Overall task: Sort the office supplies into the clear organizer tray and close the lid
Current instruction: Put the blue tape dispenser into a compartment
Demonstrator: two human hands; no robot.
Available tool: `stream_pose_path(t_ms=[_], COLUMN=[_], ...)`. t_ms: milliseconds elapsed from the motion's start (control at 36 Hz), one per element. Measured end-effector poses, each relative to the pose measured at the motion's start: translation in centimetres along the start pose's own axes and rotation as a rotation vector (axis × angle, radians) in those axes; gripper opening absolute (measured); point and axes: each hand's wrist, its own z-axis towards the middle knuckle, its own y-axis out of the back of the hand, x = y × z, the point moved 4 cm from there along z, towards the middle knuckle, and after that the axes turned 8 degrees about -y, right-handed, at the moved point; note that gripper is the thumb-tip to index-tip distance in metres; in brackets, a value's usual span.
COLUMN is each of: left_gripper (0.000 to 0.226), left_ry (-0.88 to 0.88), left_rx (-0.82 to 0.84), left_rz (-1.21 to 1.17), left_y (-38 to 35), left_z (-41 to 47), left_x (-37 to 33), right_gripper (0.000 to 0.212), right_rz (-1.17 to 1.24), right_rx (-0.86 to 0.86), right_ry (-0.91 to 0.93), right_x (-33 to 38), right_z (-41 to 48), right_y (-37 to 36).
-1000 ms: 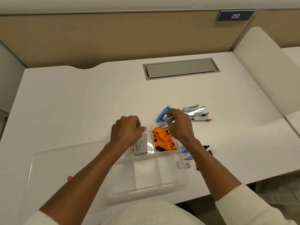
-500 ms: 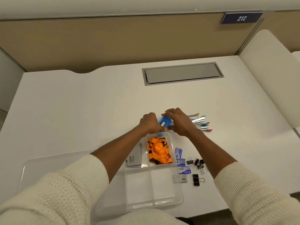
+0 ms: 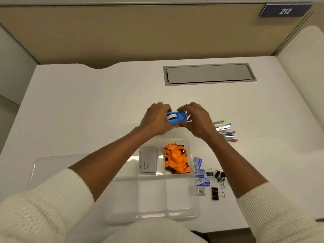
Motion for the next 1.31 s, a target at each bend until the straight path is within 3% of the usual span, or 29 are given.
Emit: stream_pose_path(t_ms=[111,250,528,723,917,1084,1306], left_gripper=[0.043,0.047,0.052,0.055,0.055,0.028,0.03], left_ry=[0.005,0.067,0.254,0.303,0.456,0.543,0.605], left_rx=[-0.078,-0.15,-0.309,-0.344,-0.401,-0.388,-0.374], left_rz=[0.028,0.03,-0.146,-0.257,-0.168,-0.229,-0.28], left_y=[3.3,5.4,3.4,1.8,0.3,-0.7,-0.8], left_z=[-3.5,-9.8,-21.0,-23.7,-26.8,-27.7,-27.5], left_x=[1.3,3.7,7.7,8.8,10.2,10.7,10.5], right_gripper=[0.052,0.053,0.053,0.05,0.05,0.047,0.042], right_rz=[0.054,0.028,-0.077,-0.203,-0.366,-0.437,-0.475], right_rx=[-0.005,0.12,0.312,0.347,0.337,0.375,0.376], right_ry=[0.066,0.195,0.453,0.59,0.748,0.881,0.884], right_x=[4.3,9.2,15.0,15.9,17.3,18.8,17.9], right_z=[-1.3,-3.1,-6.3,-6.1,-5.3,-5.7,-6.7], right_y=[0.2,-1.4,-6.8,-8.8,-10.0,-11.1,-12.6])
